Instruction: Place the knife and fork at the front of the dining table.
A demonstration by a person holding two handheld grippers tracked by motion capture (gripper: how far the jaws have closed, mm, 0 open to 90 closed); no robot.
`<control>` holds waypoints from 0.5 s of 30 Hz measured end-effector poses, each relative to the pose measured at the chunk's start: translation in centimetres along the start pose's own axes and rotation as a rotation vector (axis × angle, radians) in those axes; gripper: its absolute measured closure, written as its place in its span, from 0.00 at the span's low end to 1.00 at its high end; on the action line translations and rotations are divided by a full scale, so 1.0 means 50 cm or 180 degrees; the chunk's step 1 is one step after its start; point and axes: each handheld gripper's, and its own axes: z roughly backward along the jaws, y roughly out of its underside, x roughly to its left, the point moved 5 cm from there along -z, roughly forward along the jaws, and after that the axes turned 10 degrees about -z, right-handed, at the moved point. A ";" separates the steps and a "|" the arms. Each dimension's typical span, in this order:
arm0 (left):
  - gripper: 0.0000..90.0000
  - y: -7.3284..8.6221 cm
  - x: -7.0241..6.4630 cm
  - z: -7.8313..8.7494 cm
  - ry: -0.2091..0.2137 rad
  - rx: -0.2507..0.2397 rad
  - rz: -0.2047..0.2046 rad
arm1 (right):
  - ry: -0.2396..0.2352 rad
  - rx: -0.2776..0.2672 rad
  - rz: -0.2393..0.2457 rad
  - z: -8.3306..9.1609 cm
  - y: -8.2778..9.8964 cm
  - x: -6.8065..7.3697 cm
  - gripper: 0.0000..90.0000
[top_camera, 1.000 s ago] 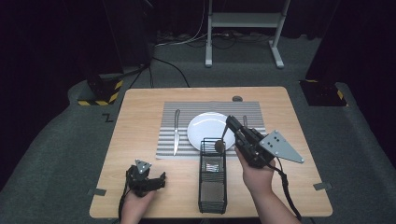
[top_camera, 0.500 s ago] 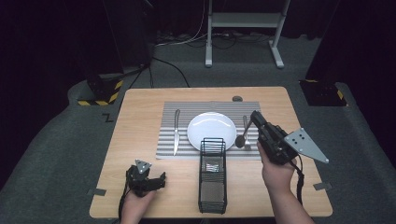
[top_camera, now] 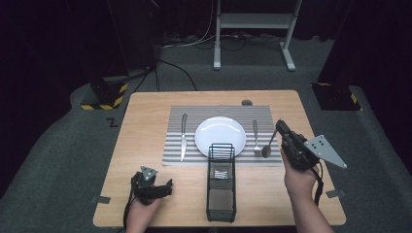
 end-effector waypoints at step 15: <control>0.06 0.000 0.000 0.000 0.0000 -0.0001 0.0001 | 0.0309 0.0332 0.0055 -0.026 0.085 -0.083 0.99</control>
